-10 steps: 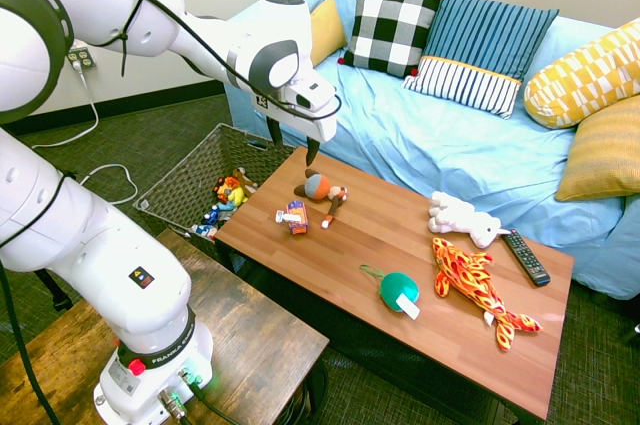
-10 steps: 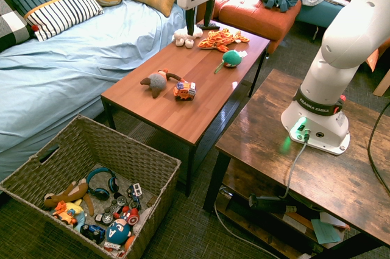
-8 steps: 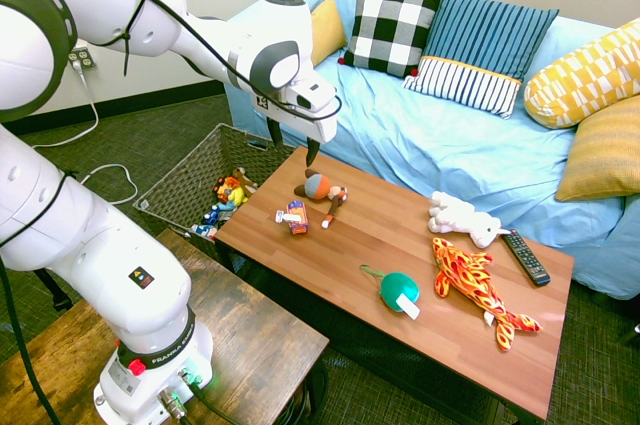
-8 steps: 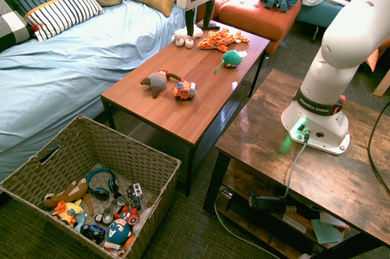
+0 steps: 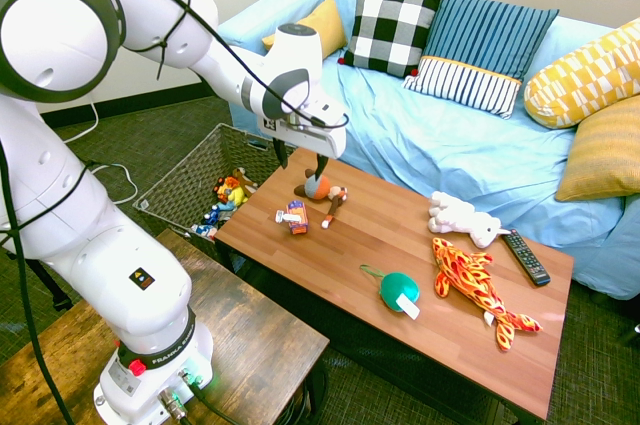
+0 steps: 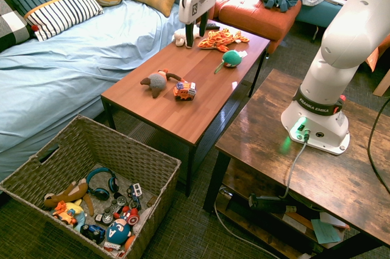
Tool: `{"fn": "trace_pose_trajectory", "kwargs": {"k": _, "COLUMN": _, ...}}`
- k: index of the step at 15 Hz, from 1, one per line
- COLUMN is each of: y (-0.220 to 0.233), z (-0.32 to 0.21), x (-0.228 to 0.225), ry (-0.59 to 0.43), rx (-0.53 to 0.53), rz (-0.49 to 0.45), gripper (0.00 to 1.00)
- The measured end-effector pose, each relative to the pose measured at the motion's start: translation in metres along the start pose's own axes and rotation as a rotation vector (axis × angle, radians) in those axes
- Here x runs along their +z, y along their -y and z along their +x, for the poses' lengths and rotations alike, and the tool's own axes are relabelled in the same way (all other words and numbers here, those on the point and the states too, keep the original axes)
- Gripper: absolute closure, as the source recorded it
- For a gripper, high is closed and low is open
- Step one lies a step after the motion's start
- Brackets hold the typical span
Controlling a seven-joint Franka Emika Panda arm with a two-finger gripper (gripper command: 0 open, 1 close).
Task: Put the toy car in the basket
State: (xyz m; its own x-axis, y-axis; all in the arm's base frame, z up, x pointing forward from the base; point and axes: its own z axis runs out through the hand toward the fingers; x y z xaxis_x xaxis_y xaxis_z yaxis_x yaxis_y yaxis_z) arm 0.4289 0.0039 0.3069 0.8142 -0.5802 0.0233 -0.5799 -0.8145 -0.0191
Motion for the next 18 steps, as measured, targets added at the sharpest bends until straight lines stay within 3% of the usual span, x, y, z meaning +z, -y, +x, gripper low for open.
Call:
{"fn": "trace_pose_trajectory", "kwargs": {"k": 5, "y": 0.049, "z": -0.041, "x": 0.089, "ry": -0.001, "rx": -0.149, "rz": 0.055, "gripper": 0.0}}
{"fn": "trace_pose_trajectory", "kwargs": {"k": 8, "y": 0.073, "z": -0.028, "x": 0.126, "ry": -0.003, "rx": -0.175, "rz": 0.037, "gripper": 0.0}}
{"fn": "trace_pose_trajectory", "kwargs": {"k": 13, "y": 0.092, "z": -0.02, "x": 0.157, "ry": -0.039, "rx": -0.184, "rz": -0.044, "gripper": 0.0}}
{"fn": "trace_pose_trajectory", "kwargs": {"k": 18, "y": 0.083, "z": -0.022, "x": 0.175, "ry": -0.048, "rx": -0.174, "rz": -0.096, "gripper": 0.0}}
